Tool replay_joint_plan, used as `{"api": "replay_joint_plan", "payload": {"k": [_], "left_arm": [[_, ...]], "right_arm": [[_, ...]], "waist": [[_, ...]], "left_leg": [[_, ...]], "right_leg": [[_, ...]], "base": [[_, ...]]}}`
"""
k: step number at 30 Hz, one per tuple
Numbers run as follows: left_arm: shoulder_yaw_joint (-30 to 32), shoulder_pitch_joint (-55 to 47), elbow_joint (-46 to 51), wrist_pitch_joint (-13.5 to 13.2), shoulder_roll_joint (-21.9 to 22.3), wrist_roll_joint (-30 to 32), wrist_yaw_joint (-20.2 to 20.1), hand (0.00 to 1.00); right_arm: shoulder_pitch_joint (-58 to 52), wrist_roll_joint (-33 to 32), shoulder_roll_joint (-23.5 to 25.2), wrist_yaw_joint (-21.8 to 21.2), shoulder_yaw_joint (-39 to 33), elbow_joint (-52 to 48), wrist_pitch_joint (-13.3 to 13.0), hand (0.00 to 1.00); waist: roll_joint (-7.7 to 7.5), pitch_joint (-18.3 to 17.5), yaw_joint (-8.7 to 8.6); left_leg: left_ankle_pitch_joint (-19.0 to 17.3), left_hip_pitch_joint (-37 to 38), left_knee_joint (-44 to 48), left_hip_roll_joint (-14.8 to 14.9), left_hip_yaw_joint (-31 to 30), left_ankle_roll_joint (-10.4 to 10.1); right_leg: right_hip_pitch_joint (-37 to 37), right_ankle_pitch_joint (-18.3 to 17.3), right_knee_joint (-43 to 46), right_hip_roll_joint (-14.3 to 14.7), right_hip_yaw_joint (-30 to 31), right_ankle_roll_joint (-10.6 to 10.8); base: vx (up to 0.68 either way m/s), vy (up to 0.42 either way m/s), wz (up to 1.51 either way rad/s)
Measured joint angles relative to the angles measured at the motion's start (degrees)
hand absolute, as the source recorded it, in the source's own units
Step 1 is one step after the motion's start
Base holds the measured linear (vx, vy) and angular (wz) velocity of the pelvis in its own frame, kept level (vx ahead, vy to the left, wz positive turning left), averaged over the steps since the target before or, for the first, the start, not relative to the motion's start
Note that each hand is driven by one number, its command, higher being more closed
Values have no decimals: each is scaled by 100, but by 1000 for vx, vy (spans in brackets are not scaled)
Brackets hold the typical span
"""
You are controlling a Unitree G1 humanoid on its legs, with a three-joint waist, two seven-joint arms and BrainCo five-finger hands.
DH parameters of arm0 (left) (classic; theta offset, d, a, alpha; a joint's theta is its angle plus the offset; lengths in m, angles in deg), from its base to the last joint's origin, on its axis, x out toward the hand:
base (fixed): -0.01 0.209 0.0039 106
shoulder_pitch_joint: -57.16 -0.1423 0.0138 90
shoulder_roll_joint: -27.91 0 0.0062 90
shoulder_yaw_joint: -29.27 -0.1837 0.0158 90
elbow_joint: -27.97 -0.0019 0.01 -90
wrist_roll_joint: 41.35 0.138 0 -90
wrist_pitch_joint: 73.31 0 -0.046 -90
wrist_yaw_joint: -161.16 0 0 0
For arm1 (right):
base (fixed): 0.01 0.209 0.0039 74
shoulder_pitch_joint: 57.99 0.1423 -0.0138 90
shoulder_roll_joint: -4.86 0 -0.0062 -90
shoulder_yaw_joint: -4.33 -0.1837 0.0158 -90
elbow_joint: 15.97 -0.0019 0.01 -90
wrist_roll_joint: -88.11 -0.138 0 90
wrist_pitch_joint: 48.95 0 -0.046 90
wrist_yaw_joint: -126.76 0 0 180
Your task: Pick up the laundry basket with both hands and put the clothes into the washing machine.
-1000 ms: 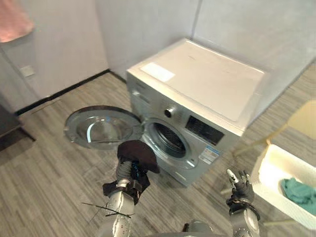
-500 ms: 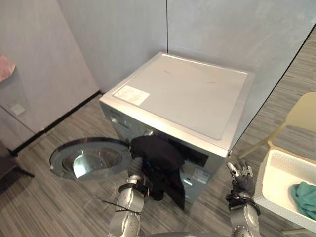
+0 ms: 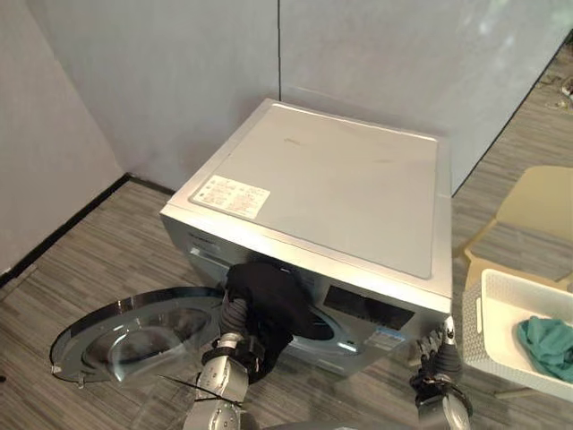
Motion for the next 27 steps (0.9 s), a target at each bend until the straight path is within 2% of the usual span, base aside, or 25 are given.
{"api": "replay_joint_plan", "payload": {"k": [1,3,5,6,8,10,14,17,21,23,24,26,27], "left_arm": [[-3,7,-5,0,-4,0,-2,100],[-7,71,-12,-2,-17,-6,3,100],[-5,198,-90,-1,-27,-18,26,100],[-7,221,-137,-1,-25,-19,27,100],[-15,311,-438,16,-23,-17,44,100],[-31,309,-504,37,-15,-17,81,100],[2,589,-618,37,-13,2,242,100],[277,1368,-762,32,65,1,604,100],[865,2495,-1034,-77,-3,-7,1185,100],[1130,3598,-1249,-134,-451,-11,1522,100],[1151,3750,-1272,-135,-523,-11,1569,100],[1214,4934,-1483,-184,-1189,-93,1802,100],[1214,5211,-1543,-218,-1363,-139,1824,100]], "right_arm": [[104,4,-10,-17,13,51,2,0],[231,2,-30,-18,131,108,3,0],[271,2,-79,-12,313,106,6,0],[290,2,-80,-13,340,102,6,0],[440,1,-89,8,427,97,5,0],[538,-6,-90,36,458,69,-9,0],[655,-32,-89,173,524,-315,-89,0],[685,-118,-123,267,496,-585,-245,0],[686,-136,-124,401,501,-586,-312,0],[689,-179,-124,489,501,-585,-411,0],[688,-188,-124,491,498,-583,-428,0],[671,-300,-122,494,494,-582,-485,0],[670,-321,-122,489,495,-582,-514,0]], "waist": [[9,72,62],[37,304,65],[-49,599,78],[-52,654,80],[-31,951,103],[-29,1005,111],[-25,1331,138],[-38,1723,147],[-86,1897,167],[-98,2139,133],[-102,2181,119],[-206,2335,71],[-223,2373,47]], "left_leg": [[-35,-179,76,59,124,-78],[-103,-528,378,140,125,-108],[-285,-1229,1001,285,100,-115],[-340,-1401,1158,338,96,-137],[-449,-1837,1569,496,43,-142],[-518,-2256,1860,581,-40,-194],[-612,-2971,2422,671,-248,-146],[-652,-3537,2727,644,-337,-62],[-677,-3935,2838,739,-174,-23],[-678,-4185,2938,892,-111,-24],[-678,-4206,2950,913,-110,-24],[-678,-4437,3012,1060,-34,-25],[-677,-4493,3016,1072,-27,-24]], "right_leg": [[-237,-52,58,2,100,57],[-632,-262,359,-9,91,97],[-1315,-776,943,-16,97,216],[-1474,-918,1079,-5,108,245],[-2080,-1206,1770,78,248,192],[-2568,-1399,2212,119,299,137],[-3267,-1634,2897,166,337,156],[-3878,-1656,3381,154,486,169],[-4481,-1663,3566,244,782,186],[-4757,-1654,3539,407,883,205],[-4778,-1653,3540,423,888,207],[-5079,-1620,3541,569,1035,261],[-5140,-1612,3534,581,1047,268]], "base": [[-154,21,-52],[-197,11,-30],[-239,-27,-7],[-194,-42,-7],[-165,-36,-12],[-102,-41,-6],[-36,-23,7],[-2,23,13],[-32,-5,-19],[-36,-21,-33],[-59,-37,-26],[-49,-40,-31],[-10,-21,-20]]}}
